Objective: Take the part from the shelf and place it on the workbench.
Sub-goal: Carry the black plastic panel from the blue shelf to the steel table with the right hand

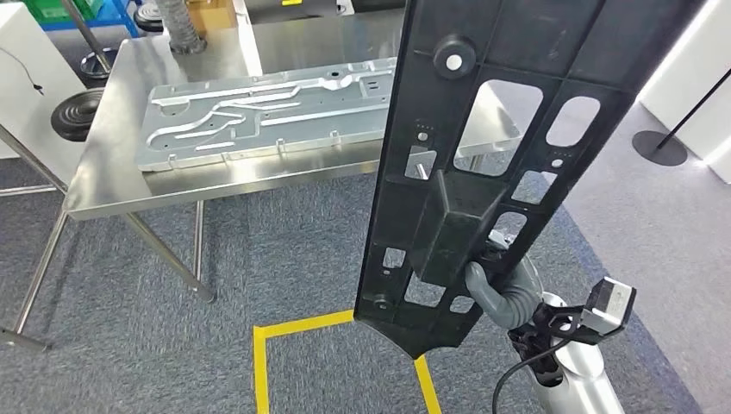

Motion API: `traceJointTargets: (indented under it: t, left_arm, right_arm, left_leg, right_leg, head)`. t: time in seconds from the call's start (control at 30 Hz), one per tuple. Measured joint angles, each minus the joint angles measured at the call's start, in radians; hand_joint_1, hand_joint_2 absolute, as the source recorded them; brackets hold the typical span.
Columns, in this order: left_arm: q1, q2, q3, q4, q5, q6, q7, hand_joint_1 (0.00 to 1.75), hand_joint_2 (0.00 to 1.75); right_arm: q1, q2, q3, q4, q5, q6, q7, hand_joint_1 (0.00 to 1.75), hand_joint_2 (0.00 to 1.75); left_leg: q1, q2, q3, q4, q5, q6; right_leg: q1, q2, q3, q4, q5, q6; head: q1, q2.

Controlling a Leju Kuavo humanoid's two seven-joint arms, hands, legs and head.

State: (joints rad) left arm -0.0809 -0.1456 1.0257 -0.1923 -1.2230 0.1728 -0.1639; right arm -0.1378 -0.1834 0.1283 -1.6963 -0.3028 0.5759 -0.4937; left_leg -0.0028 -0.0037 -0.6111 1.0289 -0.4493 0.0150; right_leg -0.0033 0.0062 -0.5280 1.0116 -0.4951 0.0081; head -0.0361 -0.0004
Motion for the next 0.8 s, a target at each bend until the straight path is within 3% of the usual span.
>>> traceJointTargets:
  t: [0.1, 0.13, 0.23, 0.27, 0.3, 0.33, 0.4, 0.43, 0.5, 0.6, 0.67, 0.73, 0.8]
  left_arm:
    - [0.004, -0.001, 0.001, 0.000, -0.003, 0.000, 0.002, 0.00, 1.75]
    - [0.002, -0.002, 0.001, 0.000, -0.003, 0.000, 0.003, 0.00, 1.75]
    - [-0.002, -0.003, 0.001, 0.000, -0.003, 0.000, 0.004, 0.00, 1.75]
    - [-0.001, -0.003, 0.001, 0.000, -0.003, 0.000, 0.004, 0.00, 1.75]
    - [0.001, -0.003, 0.001, 0.000, -0.003, 0.000, 0.005, 0.00, 1.75]
    - [0.002, -0.004, 0.002, 0.000, -0.003, 0.000, 0.005, 0.00, 1.75]
    - [0.003, -0.005, 0.002, 0.000, -0.003, 0.000, 0.005, 0.00, 1.75]
    - [0.002, -0.005, 0.002, 0.000, -0.003, 0.000, 0.005, 0.00, 1.75]
    - [0.001, -0.005, 0.002, 0.000, -0.003, 0.000, 0.005, 0.00, 1.75]
    - [0.000, -0.005, 0.003, 0.000, -0.003, 0.000, 0.005, 0.00, 1.75]
    - [-0.003, -0.004, 0.003, 0.000, -0.003, 0.001, 0.004, 0.00, 1.75]
    - [-0.003, -0.005, 0.003, 0.000, -0.004, 0.001, 0.004, 0.00, 1.75]
    - [-0.001, -0.004, 0.003, 0.000, -0.005, 0.001, 0.004, 0.00, 1.75]
  right_arm:
    - [0.002, -0.004, -0.001, 0.000, 0.000, 0.000, 0.000, 1.69, 1.75]
    - [0.001, -0.006, -0.002, 0.000, 0.000, 0.000, -0.001, 1.69, 1.75]
    - [0.002, -0.009, -0.005, 0.000, 0.000, 0.000, -0.001, 1.69, 1.75]
    - [0.004, -0.010, -0.005, 0.000, 0.000, 0.000, -0.001, 1.69, 1.75]
    - [0.005, -0.010, -0.005, 0.001, -0.001, 0.000, -0.001, 1.69, 1.75]
    - [0.005, -0.010, -0.005, 0.001, -0.001, 0.000, -0.001, 1.69, 1.75]
    - [0.003, -0.010, -0.005, 0.001, -0.002, 0.000, 0.000, 1.69, 1.75]
    - [0.002, -0.010, -0.005, 0.002, -0.002, 0.000, 0.000, 1.69, 1.75]
    - [0.000, -0.010, -0.004, 0.003, -0.003, 0.000, 0.002, 1.69, 1.75]
    - [-0.002, -0.010, -0.004, 0.002, -0.003, -0.001, 0.004, 1.69, 1.75]
    - [-0.005, -0.011, -0.004, 0.002, -0.004, -0.001, 0.003, 1.69, 1.75]
    - [-0.006, -0.010, -0.004, 0.002, -0.005, -0.001, 0.003, 1.69, 1.75]
    - [-0.003, -0.010, -0.003, 0.002, -0.006, -0.001, 0.003, 1.69, 1.75]
  left_leg:
    - [0.005, -0.001, 0.026, -0.021, 0.015, 0.014]
    - [0.008, -0.001, 0.036, -0.025, 0.016, 0.017]
    - [0.006, -0.002, 0.045, -0.027, 0.007, 0.023]
    - [0.006, -0.002, 0.048, -0.026, 0.002, 0.023]
    - [0.006, -0.003, 0.053, -0.025, -0.005, 0.022]
    - [0.006, -0.003, 0.060, -0.023, -0.011, 0.020]
    - [0.006, -0.004, 0.076, -0.021, -0.027, 0.014]
    - [0.006, -0.004, 0.082, -0.020, -0.034, 0.010]
    - [0.004, -0.003, 0.087, -0.020, -0.042, -0.002]
    - [0.004, -0.002, 0.093, -0.002, -0.049, -0.020]
    - [0.007, -0.001, 0.058, 0.071, -0.072, -0.027]
    - [0.010, -0.001, -0.020, 0.198, -0.120, -0.033]
    - [0.013, -0.001, -0.083, 0.270, -0.148, -0.038]
  right_leg:
    - [-0.001, -0.001, 0.003, 0.027, -0.004, 0.018]
    - [-0.002, -0.001, -0.010, 0.054, -0.018, 0.022]
    - [-0.007, -0.001, -0.113, 0.215, -0.089, 0.033]
    - [-0.009, -0.001, -0.147, 0.255, -0.100, 0.037]
    - [-0.010, -0.002, -0.165, 0.263, -0.091, 0.040]
    - [-0.012, -0.002, -0.164, 0.233, -0.060, 0.041]
    - [-0.014, -0.005, -0.125, 0.107, 0.028, 0.037]
    - [-0.011, -0.006, -0.108, 0.053, 0.052, 0.032]
    - [-0.005, -0.007, -0.096, 0.010, 0.063, 0.017]
    - [-0.007, -0.006, -0.079, 0.000, 0.060, -0.005]
    - [-0.011, -0.007, -0.058, -0.004, 0.052, -0.015]
    - [-0.010, -0.007, -0.046, -0.005, 0.040, -0.019]
    - [-0.010, -0.006, -0.031, -0.004, 0.027, -0.019]
  head:
    - [0.000, 0.000]
    - [0.000, 0.000]
    - [0.000, 0.000]
    - [0.000, 0.000]
    - [0.000, 0.000]
    - [0.000, 0.000]
    - [0.000, 0.000]
    - [0.000, 0.000]
    - [0.000, 0.000]
    - [0.000, 0.000]
    - [0.000, 0.000]
    - [0.000, 0.000]
    - [0.000, 0.000]
